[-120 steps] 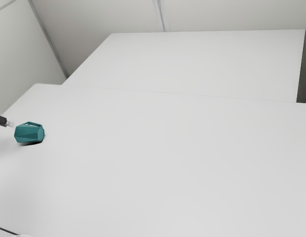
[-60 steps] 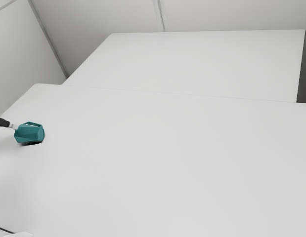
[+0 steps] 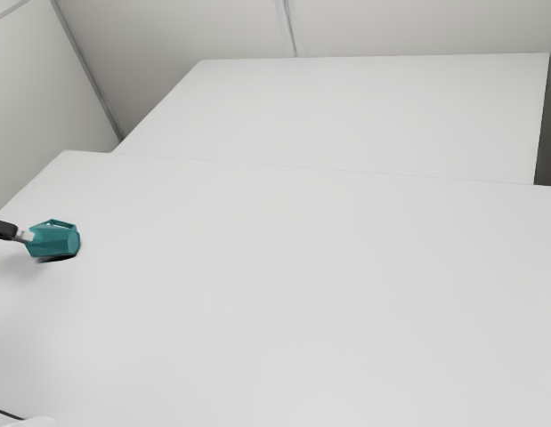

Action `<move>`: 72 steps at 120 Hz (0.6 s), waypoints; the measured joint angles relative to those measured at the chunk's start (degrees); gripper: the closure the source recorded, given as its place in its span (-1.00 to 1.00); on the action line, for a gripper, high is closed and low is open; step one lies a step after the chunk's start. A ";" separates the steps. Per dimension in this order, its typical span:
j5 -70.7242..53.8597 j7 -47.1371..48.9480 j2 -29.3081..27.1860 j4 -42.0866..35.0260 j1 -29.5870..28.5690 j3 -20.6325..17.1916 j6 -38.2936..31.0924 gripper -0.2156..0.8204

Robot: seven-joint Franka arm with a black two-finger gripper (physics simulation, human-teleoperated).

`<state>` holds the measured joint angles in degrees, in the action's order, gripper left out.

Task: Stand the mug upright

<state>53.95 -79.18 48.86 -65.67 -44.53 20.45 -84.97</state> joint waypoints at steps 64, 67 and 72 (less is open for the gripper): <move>2.04 3.48 3.91 3.67 -2.23 -4.02 0.73 -0.58; 2.07 3.59 4.02 3.71 -2.29 -4.09 0.74 -0.58; 2.11 3.76 4.16 3.75 -2.35 -4.19 0.76 -0.58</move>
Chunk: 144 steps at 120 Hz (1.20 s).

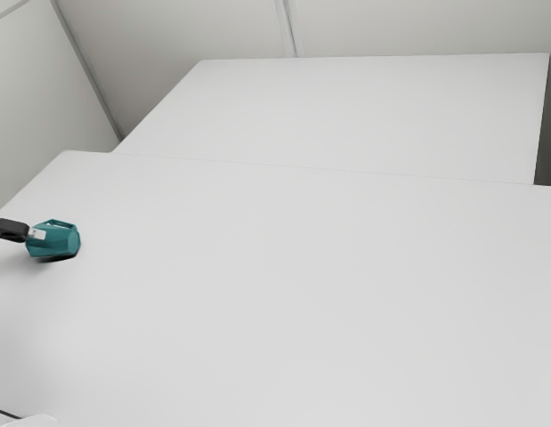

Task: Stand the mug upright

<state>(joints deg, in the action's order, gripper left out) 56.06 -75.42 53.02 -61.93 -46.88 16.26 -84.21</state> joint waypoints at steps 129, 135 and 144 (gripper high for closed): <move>-0.07 1.97 -1.62 -0.12 -2.24 -4.00 5.14 0.77; -0.08 2.00 -1.69 -0.14 -2.24 -4.03 5.37 0.81; -0.07 2.04 -1.92 -0.17 -2.25 -4.07 5.63 0.86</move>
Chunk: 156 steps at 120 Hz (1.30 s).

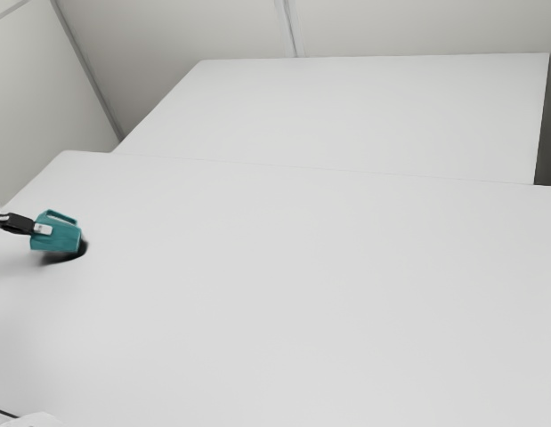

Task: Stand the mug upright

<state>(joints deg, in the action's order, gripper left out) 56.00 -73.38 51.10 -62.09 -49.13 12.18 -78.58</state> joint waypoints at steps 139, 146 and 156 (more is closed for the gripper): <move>-42.30 11.54 -50.53 -57.00 10.29 -33.69 -43.92 0.93; -43.24 14.12 -52.22 -58.74 10.69 -36.34 -44.94 0.93; -44.66 18.09 -53.87 -60.56 11.87 -39.59 -46.04 0.93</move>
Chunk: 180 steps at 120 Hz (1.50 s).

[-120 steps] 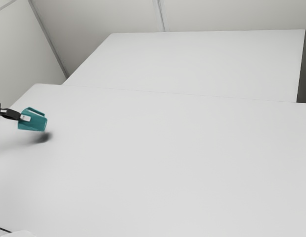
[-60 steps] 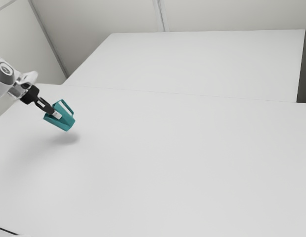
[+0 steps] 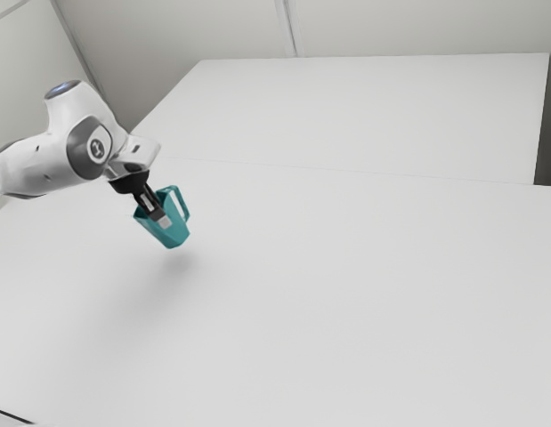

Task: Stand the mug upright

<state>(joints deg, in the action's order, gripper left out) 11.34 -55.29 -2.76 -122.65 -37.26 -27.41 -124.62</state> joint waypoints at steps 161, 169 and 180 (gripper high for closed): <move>-4.98 42.88 -0.61 -7.72 -0.34 -17.06 -3.50 0.93; -5.53 43.78 -0.06 -7.30 -0.29 -17.47 -3.71 0.93; -5.96 44.85 0.76 -7.19 -0.08 -17.76 -4.11 0.93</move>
<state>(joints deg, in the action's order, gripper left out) 5.38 -10.44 -2.01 -129.85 -37.34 -45.16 -128.73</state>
